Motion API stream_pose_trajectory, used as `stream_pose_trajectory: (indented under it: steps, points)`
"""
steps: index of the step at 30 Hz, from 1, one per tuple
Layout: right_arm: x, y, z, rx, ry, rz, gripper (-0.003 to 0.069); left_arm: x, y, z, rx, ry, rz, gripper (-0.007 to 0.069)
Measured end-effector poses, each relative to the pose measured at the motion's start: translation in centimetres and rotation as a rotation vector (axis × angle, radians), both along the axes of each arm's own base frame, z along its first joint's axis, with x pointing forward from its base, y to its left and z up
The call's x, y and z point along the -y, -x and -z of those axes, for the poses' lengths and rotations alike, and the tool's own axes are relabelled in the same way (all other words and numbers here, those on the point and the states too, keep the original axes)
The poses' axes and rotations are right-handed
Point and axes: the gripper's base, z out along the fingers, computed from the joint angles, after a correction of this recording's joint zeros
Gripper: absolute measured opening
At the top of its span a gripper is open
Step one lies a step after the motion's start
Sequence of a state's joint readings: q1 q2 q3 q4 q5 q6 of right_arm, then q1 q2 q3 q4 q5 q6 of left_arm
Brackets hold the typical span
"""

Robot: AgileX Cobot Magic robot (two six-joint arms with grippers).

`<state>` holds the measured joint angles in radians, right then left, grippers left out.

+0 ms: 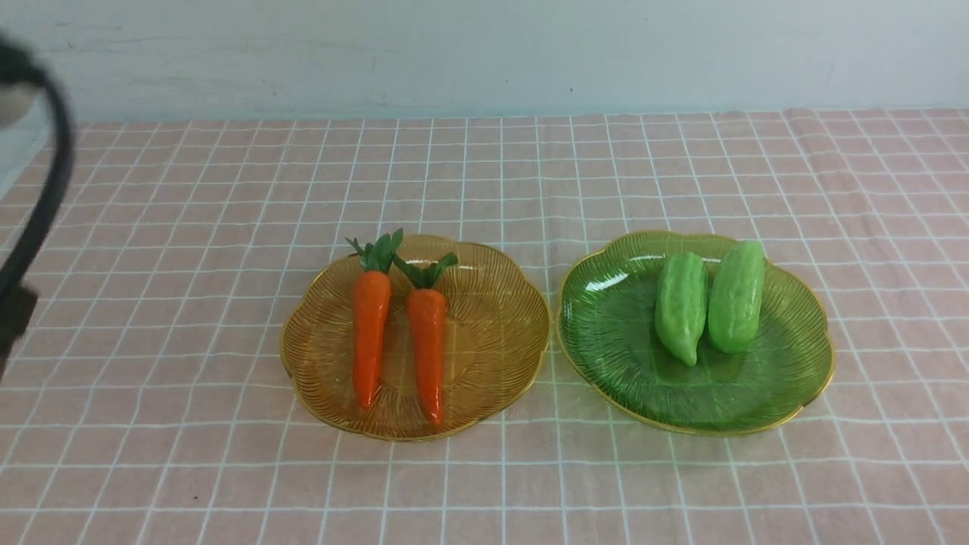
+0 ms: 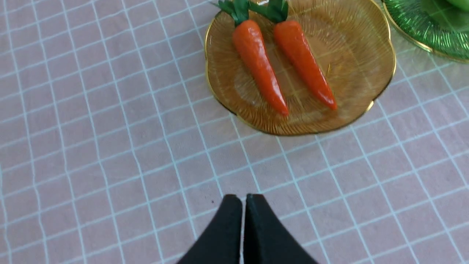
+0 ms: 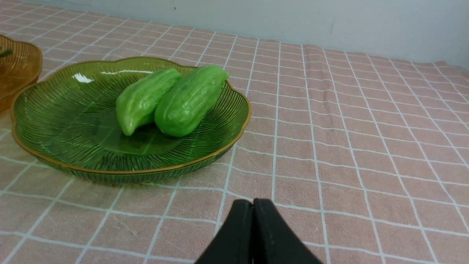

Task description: Put different types of vegetables on the plate.

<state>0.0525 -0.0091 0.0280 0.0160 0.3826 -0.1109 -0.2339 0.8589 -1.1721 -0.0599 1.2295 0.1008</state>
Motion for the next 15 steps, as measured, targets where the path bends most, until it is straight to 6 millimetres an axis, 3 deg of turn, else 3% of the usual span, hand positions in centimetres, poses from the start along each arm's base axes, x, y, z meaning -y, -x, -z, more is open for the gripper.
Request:
stream_pose_trajectory:
  steps: [1,2,4,5,9,15]
  points:
    - [0.0,0.0,0.0,0.000,0.000,0.000,-0.0016,-0.3,1.5,0.5,0.037,0.027,-0.009,-0.0003]
    - [0.0,0.0,0.0,0.000,0.000,0.000,-0.0016,-0.3,1.6,1.1,0.030,0.035,-0.013,-0.0003]
    - [0.0,0.0,0.0,0.000,0.001,0.000,-0.0016,-0.8,4.7,3.9,0.216,0.160,-0.047,-0.0003]
    - [0.0,0.0,0.0,0.000,0.001,0.000,-0.0016,-0.8,4.5,4.1,0.236,0.170,-0.050,-0.0003]
    - [0.0,0.0,0.0,0.000,0.001,0.000,-0.0016,-1.5,7.3,8.5,0.580,0.336,-0.080,-0.0003]
    - [0.0,0.0,0.0,0.000,0.001,0.000,-0.0016,-2.0,8.8,12.6,0.669,0.364,-0.086,-0.0003]
